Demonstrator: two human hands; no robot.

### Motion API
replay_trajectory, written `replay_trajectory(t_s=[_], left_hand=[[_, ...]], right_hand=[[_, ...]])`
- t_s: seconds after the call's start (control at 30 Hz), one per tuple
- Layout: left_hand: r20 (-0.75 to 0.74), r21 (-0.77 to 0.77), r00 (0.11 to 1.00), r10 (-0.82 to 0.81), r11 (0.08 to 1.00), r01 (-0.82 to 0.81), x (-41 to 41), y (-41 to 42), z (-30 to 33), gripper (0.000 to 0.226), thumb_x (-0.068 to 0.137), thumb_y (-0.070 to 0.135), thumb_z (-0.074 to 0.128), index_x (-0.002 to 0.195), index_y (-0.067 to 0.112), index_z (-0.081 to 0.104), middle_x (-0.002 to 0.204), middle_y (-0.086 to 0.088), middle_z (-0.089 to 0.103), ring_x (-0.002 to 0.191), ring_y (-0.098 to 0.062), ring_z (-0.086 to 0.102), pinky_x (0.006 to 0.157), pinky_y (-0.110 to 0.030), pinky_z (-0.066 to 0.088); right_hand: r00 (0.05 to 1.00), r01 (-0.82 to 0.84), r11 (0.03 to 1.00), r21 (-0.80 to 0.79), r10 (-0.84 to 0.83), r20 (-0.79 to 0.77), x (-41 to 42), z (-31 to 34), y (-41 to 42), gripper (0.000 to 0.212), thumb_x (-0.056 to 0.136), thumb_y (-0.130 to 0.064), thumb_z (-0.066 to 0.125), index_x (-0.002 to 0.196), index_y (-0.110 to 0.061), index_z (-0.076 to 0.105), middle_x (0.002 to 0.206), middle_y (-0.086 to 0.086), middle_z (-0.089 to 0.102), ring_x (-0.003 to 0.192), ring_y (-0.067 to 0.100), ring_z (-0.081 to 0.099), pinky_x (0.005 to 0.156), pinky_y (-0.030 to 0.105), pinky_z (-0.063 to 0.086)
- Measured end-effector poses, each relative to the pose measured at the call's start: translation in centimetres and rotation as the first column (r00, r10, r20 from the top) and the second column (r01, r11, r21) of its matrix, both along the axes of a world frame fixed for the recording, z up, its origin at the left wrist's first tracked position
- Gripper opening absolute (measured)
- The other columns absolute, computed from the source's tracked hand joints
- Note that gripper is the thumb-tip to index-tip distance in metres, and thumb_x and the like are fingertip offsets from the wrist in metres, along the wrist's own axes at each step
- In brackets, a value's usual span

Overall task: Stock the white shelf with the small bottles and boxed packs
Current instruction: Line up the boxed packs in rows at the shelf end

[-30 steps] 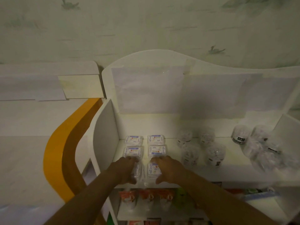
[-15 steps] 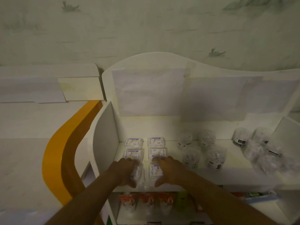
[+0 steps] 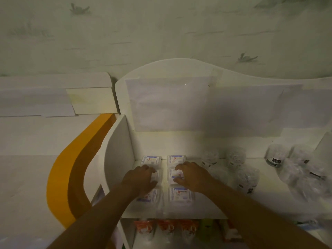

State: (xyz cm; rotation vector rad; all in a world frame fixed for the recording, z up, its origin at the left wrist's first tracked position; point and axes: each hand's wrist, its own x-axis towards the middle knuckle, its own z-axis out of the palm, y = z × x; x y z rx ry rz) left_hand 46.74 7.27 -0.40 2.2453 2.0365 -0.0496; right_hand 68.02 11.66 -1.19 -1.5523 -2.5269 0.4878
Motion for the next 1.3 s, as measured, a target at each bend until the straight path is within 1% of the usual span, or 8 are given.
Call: replay_trajectory(t_s=[0.13, 0.3, 0.43, 0.6, 0.73, 0.9, 1.1, 1.3], left_hand=[[0.009, -0.027, 1.000, -0.006, 1.000, 0.006, 0.1, 1.9, -0.8, 0.052, 0.096, 0.045, 0.043, 0.142, 0.022, 0.037, 0.149, -0.001, 0.038, 0.128, -0.022, 0.045, 0.102, -0.041, 0.042], [-0.019, -0.044, 0.999, -0.027, 0.999, 0.027, -0.2, 3.9, -1.6, 0.061, 0.098, 0.047, 0.035, 0.151, 0.019, 0.022, 0.160, -0.002, 0.020, 0.144, -0.022, 0.025, 0.110, -0.044, 0.033], [-0.040, -0.082, 0.999, -0.010, 0.997, 0.006, -0.4, 4.8, -2.0, 0.061, 0.098, 0.050, 0.032, 0.150, 0.020, 0.022, 0.160, 0.000, 0.019, 0.145, -0.022, 0.021, 0.111, -0.047, 0.028], [-0.035, -0.088, 0.999, -0.004, 0.996, 0.001, -0.2, 5.2, -1.9, 0.062, 0.097, 0.052, 0.032, 0.150, 0.020, 0.025, 0.159, -0.001, 0.020, 0.143, -0.023, 0.026, 0.109, -0.047, 0.032], [-0.031, -0.075, 0.999, -0.021, 0.997, 0.018, -0.4, 4.9, -1.8, 0.066, 0.095, 0.051, 0.041, 0.150, 0.021, 0.022, 0.160, -0.001, 0.018, 0.144, -0.022, 0.022, 0.112, -0.047, 0.028], [-0.006, -0.102, 1.000, -0.012, 0.995, 0.012, -0.6, 4.2, -1.5, 0.062, 0.096, 0.049, 0.043, 0.149, 0.022, 0.026, 0.159, -0.001, 0.019, 0.144, -0.022, 0.023, 0.110, -0.045, 0.030], [0.033, -0.103, 0.999, -0.012, 0.995, 0.015, -0.6, 4.1, -1.5, 0.055, 0.097, 0.047, 0.043, 0.147, 0.027, 0.032, 0.159, 0.000, 0.018, 0.144, -0.022, 0.023, 0.111, -0.045, 0.030], [0.020, -0.127, 1.000, -0.018, 0.992, 0.020, -1.1, 4.8, -2.0, 0.049, 0.097, 0.044, 0.042, 0.144, 0.032, 0.034, 0.157, 0.001, 0.020, 0.142, -0.022, 0.027, 0.107, -0.046, 0.036]], right_hand=[[0.999, -0.014, 1.000, -0.016, 0.014, 0.039, -1.2, -0.3, 1.6, 0.061, 0.092, -0.052, 0.051, 0.145, -0.025, 0.040, 0.154, -0.001, 0.036, 0.139, 0.022, 0.034, 0.110, 0.041, 0.036], [0.996, -0.001, 0.998, -0.070, 0.007, 0.087, -2.3, -1.2, 2.9, 0.072, 0.091, -0.057, 0.048, 0.150, -0.023, 0.028, 0.161, 0.000, 0.021, 0.146, 0.025, 0.022, 0.114, 0.045, 0.028], [0.991, 0.007, 0.996, -0.087, 0.005, 0.137, -1.9, -1.5, 3.4, 0.073, 0.092, -0.060, 0.044, 0.152, -0.022, 0.026, 0.162, 0.000, 0.017, 0.148, 0.024, 0.017, 0.116, 0.045, 0.025], [0.990, 0.008, 0.996, -0.087, 0.004, 0.143, -1.7, -1.4, 3.6, 0.071, 0.092, -0.059, 0.044, 0.150, -0.022, 0.030, 0.162, 0.000, 0.018, 0.148, 0.023, 0.017, 0.116, 0.047, 0.025], [0.993, -0.005, 0.996, -0.086, 0.015, 0.116, -1.5, -1.6, 3.5, 0.070, 0.090, -0.059, 0.049, 0.149, -0.025, 0.033, 0.161, -0.001, 0.019, 0.147, 0.024, 0.018, 0.115, 0.047, 0.026], [0.991, -0.012, 1.000, -0.026, 0.015, 0.130, -1.0, -1.7, 3.4, 0.064, 0.086, -0.058, 0.054, 0.141, -0.026, 0.044, 0.150, -0.001, 0.036, 0.136, 0.024, 0.032, 0.107, 0.044, 0.034], [0.988, -0.005, 0.998, -0.067, 0.015, 0.155, -1.2, -1.9, 3.1, 0.054, 0.085, -0.058, 0.054, 0.129, -0.025, 0.050, 0.137, 0.002, 0.048, 0.125, 0.028, 0.046, 0.094, 0.042, 0.042], [0.994, 0.000, 0.998, -0.062, 0.007, 0.114, -0.9, -1.5, 2.6, 0.063, 0.089, -0.054, 0.056, 0.143, -0.025, 0.042, 0.150, 0.001, 0.038, 0.132, 0.025, 0.039, 0.103, 0.042, 0.037]])
